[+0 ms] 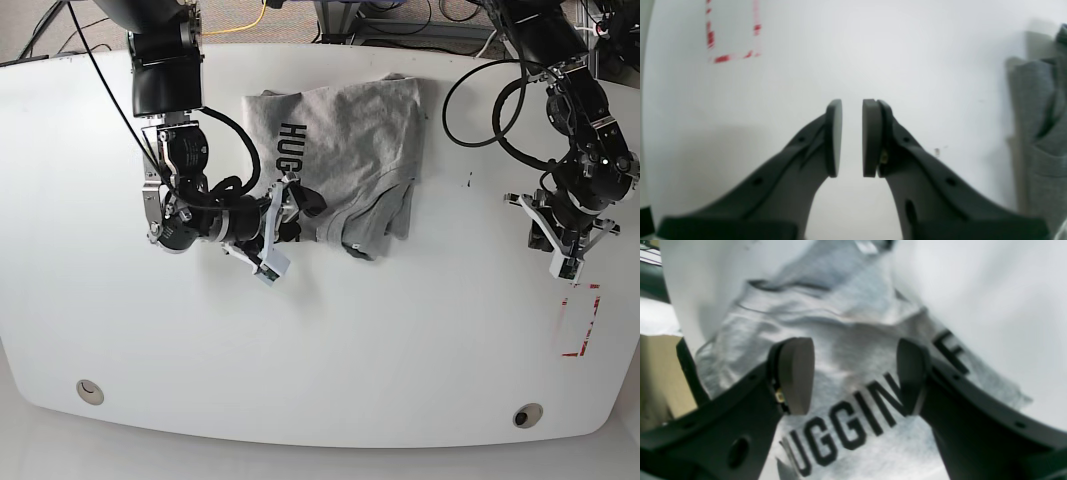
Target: Layout the t-shirt on the table in an organized manner, then fold the t-shirt properly
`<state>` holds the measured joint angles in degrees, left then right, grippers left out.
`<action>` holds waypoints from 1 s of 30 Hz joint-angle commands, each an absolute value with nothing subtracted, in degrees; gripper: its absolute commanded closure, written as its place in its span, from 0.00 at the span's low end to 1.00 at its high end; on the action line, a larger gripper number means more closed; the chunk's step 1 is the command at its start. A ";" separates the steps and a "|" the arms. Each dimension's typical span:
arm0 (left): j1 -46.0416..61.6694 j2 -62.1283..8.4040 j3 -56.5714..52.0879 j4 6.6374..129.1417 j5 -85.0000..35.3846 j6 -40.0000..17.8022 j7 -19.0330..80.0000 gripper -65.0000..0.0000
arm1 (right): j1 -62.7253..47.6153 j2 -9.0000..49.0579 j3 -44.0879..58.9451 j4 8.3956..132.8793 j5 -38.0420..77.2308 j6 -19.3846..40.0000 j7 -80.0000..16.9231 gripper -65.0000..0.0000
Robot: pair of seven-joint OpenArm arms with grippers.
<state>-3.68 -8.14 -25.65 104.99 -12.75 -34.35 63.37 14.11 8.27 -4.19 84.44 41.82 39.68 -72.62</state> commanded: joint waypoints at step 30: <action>-4.44 -10.59 -33.19 107.38 -13.67 -38.02 62.55 0.84 | 25.19 -4.26 -7.34 76.26 43.03 40.00 -70.37 0.44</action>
<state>-3.68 -10.07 -34.09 106.30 -12.97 -35.31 63.37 22.09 -6.37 -7.73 74.43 41.41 39.68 -71.16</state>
